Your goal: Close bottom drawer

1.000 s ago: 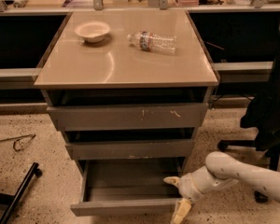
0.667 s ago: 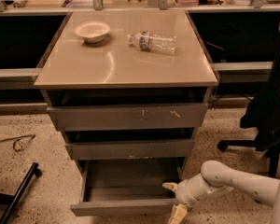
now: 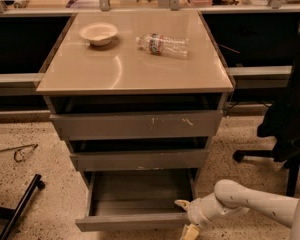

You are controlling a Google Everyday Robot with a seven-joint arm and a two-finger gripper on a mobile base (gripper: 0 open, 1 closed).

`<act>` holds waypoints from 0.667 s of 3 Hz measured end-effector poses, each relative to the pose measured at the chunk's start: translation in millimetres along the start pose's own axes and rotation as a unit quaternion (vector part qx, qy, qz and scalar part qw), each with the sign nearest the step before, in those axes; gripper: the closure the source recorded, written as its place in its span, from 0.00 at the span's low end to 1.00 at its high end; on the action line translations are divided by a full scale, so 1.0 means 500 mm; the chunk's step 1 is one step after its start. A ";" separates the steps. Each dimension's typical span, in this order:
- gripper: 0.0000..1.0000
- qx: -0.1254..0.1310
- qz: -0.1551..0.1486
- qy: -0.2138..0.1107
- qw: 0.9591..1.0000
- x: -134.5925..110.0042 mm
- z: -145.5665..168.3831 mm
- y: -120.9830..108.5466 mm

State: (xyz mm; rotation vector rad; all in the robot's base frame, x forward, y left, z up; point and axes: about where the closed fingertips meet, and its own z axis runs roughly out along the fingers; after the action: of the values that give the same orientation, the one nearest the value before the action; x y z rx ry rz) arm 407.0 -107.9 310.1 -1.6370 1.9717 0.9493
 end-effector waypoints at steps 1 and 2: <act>0.00 0.002 0.020 -0.016 1.000 0.058 0.047 0.017; 0.00 0.002 0.043 -0.031 0.999 0.122 0.090 0.045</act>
Offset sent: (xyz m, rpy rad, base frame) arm -0.0660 -0.0188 -0.1055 0.0727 0.0838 -0.1285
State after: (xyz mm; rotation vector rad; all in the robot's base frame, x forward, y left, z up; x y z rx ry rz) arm 366.1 -115.8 243.0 -1.5135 2.0149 1.0144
